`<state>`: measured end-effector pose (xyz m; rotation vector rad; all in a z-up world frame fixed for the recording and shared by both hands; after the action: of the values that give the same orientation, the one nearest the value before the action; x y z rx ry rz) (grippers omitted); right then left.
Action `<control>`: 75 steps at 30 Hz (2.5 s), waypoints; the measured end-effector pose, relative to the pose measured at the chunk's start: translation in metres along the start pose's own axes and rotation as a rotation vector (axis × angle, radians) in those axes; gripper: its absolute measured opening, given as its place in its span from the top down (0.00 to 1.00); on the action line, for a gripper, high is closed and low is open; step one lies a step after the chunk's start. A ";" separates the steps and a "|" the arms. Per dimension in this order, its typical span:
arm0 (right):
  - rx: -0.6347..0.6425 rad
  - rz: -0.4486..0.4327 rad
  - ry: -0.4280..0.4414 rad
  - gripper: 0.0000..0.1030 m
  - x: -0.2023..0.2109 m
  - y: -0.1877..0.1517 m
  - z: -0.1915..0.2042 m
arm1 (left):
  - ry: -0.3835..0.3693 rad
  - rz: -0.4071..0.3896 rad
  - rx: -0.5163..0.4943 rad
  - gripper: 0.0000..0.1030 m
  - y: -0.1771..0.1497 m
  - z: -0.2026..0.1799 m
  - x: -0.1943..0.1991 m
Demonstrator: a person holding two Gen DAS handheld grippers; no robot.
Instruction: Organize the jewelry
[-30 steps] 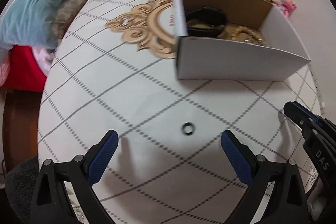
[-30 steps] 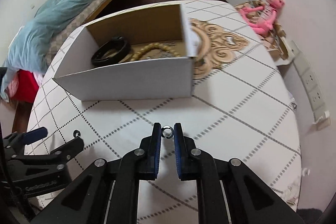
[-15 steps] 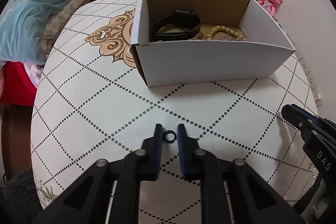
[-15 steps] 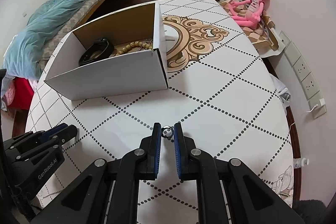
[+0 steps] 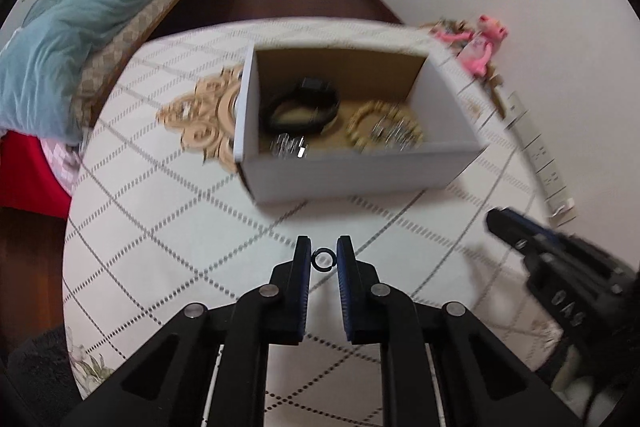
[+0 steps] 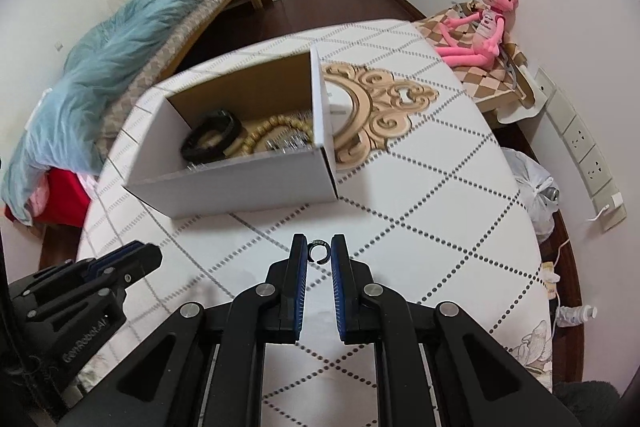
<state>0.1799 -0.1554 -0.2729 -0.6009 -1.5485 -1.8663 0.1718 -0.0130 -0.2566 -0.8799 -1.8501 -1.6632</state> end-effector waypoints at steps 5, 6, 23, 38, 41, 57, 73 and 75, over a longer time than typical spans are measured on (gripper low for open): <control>-0.015 -0.026 0.056 0.88 0.007 0.038 0.012 | -0.068 -0.021 0.040 0.90 0.045 -0.004 0.007; -0.015 -0.028 0.072 0.88 0.006 0.049 0.016 | -0.081 -0.016 0.048 0.90 0.052 -0.004 0.004; 0.053 0.254 0.137 0.86 -0.106 0.113 0.040 | -0.013 0.114 0.041 0.86 0.121 0.031 -0.071; 0.129 0.189 -0.007 0.29 -0.071 0.118 0.021 | 0.177 0.028 0.019 0.03 0.120 0.064 -0.039; 0.154 0.197 -0.054 0.21 -0.061 0.105 0.017 | 0.221 0.000 -0.006 0.03 0.112 0.066 -0.027; 0.171 0.114 -0.129 0.01 0.018 0.088 0.010 | 0.234 -0.019 0.020 0.02 0.081 0.045 0.041; 0.172 -0.134 -0.127 0.01 0.187 0.125 0.030 | 0.202 -0.213 0.020 0.02 0.102 0.015 0.182; 0.173 -0.164 -0.127 0.01 0.208 0.128 0.033 | 0.208 -0.233 0.011 0.02 0.103 0.013 0.200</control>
<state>0.1251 -0.1741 -0.0339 -0.5355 -1.8697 -1.8170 0.1154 0.0314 -0.0430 -0.4793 -1.8704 -1.8049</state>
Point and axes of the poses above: each gripper's, at about its wrist camera, not at the fingertips, and x roughly against the way its jaws point, z to its left, y to its top, the point moved 10 cm from there along -x, roughly the way its jaws point, and after that the axes turned 13 degrees about -z, right-handed, at the moved point
